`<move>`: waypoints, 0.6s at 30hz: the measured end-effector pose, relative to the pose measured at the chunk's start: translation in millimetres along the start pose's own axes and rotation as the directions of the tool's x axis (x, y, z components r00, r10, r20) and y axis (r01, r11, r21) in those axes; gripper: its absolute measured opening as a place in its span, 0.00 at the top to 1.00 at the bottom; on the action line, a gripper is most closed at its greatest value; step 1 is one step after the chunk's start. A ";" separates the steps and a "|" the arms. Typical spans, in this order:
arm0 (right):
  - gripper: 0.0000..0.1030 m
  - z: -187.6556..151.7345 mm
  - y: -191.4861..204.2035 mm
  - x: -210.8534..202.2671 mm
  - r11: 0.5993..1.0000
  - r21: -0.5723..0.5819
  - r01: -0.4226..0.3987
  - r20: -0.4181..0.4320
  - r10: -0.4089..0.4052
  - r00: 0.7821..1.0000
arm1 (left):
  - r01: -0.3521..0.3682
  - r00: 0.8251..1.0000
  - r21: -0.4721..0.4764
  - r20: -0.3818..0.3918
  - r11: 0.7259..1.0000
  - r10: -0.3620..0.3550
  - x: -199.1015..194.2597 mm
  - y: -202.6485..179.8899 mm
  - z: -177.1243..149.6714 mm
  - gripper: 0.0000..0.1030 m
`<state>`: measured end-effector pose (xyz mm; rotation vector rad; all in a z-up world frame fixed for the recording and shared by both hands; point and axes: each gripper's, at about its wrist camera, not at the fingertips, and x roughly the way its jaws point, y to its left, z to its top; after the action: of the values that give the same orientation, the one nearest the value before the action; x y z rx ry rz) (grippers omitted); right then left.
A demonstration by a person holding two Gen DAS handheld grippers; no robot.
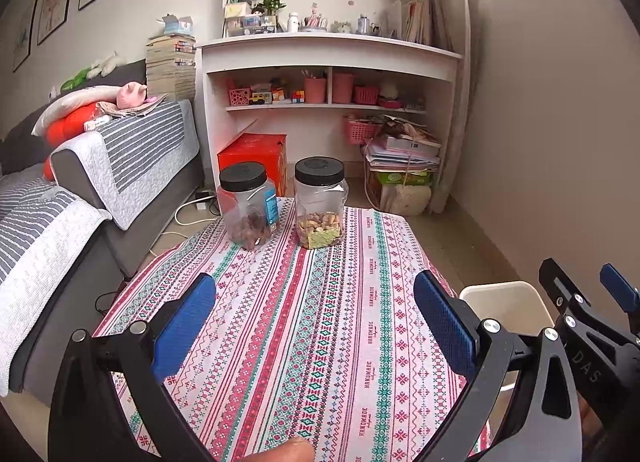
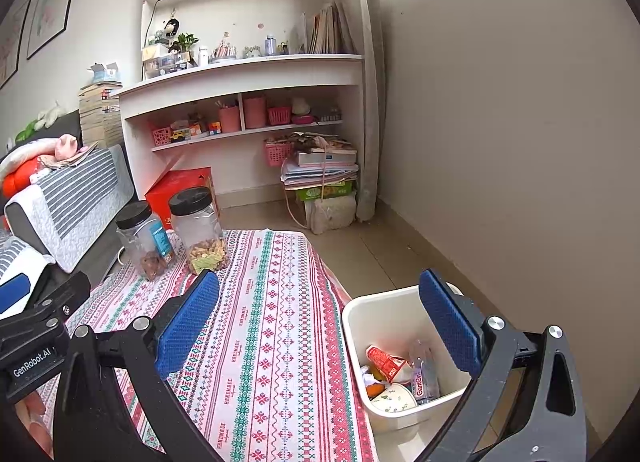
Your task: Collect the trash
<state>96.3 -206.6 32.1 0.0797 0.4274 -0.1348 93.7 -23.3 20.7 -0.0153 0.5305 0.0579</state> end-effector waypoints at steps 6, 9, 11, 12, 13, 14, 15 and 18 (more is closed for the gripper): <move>0.07 0.1 0.2 -0.4 1.000 -0.001 -0.002 0.000 0.002 1.000 | 0.002 1.000 0.003 -0.001 1.000 -0.002 -0.5 -2.0 -0.1 0.07; 0.07 0.1 -0.3 -1.3 1.000 -0.001 -0.003 0.000 0.003 1.000 | 0.003 1.000 0.000 -0.003 1.000 -0.003 -0.6 -2.0 -0.1 0.07; 0.07 -0.4 0.1 -1.8 1.000 0.001 -0.003 -0.001 0.003 1.000 | 0.005 1.000 -0.001 -0.004 1.000 -0.005 -0.8 -1.8 -0.1 0.07; 0.07 -0.4 -0.1 -1.8 1.000 0.001 -0.004 0.000 0.004 1.000 | 0.006 1.000 -0.002 -0.004 1.000 -0.006 -1.0 -1.4 -0.1 0.07; 0.07 -0.1 -0.2 -1.9 1.000 0.001 -0.004 0.001 0.004 1.000 | 0.007 1.000 -0.004 -0.006 1.000 -0.007 -1.1 -1.9 -0.2 0.07; 0.07 -0.4 -0.2 -1.7 1.000 -0.001 -0.003 0.002 0.003 1.000 | 0.008 1.000 -0.005 -0.007 1.000 -0.008 -1.1 -1.5 -0.1 0.07; 0.07 -0.2 -0.3 -1.8 1.000 -0.003 -0.004 0.003 0.004 1.000 | 0.010 1.000 -0.005 -0.008 1.000 -0.010 -1.0 -0.5 0.0 0.07; 0.07 0.1 1.0 -1.8 1.000 -0.004 -0.007 0.003 0.007 1.000 | 0.010 1.000 -0.005 -0.008 1.000 -0.010 -0.8 -0.1 0.9 0.07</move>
<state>94.8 -205.4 33.0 0.0768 0.4249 -0.1271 93.4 -23.4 21.9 -0.0230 0.5386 0.0496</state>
